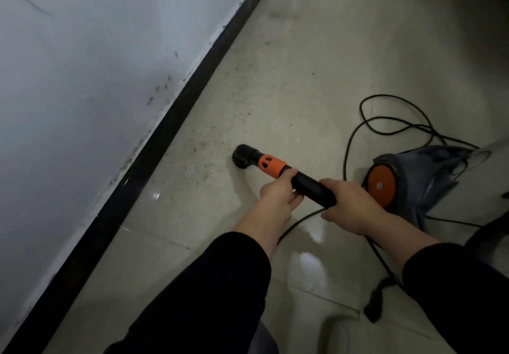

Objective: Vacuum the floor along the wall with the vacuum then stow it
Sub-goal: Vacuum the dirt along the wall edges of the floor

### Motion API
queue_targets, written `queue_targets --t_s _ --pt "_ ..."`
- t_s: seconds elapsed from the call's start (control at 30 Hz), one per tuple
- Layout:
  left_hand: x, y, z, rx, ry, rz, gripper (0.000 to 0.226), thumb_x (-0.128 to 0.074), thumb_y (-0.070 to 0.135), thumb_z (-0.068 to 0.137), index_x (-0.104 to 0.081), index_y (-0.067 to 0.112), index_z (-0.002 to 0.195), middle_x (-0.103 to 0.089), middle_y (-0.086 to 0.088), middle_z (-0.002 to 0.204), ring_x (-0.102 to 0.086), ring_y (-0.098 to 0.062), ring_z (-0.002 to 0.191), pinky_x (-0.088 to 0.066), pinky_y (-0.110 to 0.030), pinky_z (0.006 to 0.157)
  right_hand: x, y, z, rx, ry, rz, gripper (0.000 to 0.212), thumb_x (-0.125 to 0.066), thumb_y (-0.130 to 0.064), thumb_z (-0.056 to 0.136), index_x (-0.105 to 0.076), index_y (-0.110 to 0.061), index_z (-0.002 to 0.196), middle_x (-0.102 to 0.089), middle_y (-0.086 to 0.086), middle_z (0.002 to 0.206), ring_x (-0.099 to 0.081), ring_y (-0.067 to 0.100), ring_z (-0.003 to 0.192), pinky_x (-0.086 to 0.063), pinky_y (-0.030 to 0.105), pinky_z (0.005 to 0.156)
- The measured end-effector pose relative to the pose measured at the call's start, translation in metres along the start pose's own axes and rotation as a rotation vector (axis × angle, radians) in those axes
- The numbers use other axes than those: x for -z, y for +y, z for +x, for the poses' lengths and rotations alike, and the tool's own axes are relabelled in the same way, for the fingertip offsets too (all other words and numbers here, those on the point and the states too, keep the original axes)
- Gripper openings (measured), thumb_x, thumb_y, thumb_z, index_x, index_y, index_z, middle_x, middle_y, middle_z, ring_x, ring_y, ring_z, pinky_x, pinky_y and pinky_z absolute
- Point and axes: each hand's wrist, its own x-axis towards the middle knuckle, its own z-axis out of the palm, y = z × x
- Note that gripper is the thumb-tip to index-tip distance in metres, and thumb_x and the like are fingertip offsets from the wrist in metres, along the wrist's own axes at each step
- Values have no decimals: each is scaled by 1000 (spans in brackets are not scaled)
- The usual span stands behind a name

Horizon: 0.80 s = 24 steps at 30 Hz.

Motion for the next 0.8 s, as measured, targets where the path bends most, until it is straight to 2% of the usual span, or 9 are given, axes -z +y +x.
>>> queue_targets --t_s 0.17,0.4,0.57,0.8 --pt "5 6 9 -38 -15 21 45 -72 22 86 -56 1 123 -66 -13 115 -66 -21 85 -58 -24 63 -7 -1 12 26 27 5 49 -64 -10 81 -50 -24 126 -64 4 106 -59 25 96 -52 41 80" --pt "13 15 18 -70 -27 15 41 -72 23 86 -59 3 118 -68 -11 111 -67 -24 95 -58 -24 63 -15 -12 20 49 79 -10 55 -62 -8 82 -44 -27 130 -63 3 98 -59 23 87 -53 38 72" --pt "21 23 19 -96 -23 -1 42 -74 23 85 -59 1 117 -69 -12 109 -68 -23 91 -59 -24 65 -15 -21 25 64 78 11 55 -61 -8 79 -46 -31 127 -61 0 93 -59 24 84 -54 42 74" --pt "28 21 7 -118 -12 -11 41 -73 17 86 -57 -3 117 -67 -18 111 -69 -24 83 -60 -25 62 -10 -22 20 109 39 32 59 -66 -7 80 -49 -30 131 -64 4 99 -60 25 89 -53 41 77"
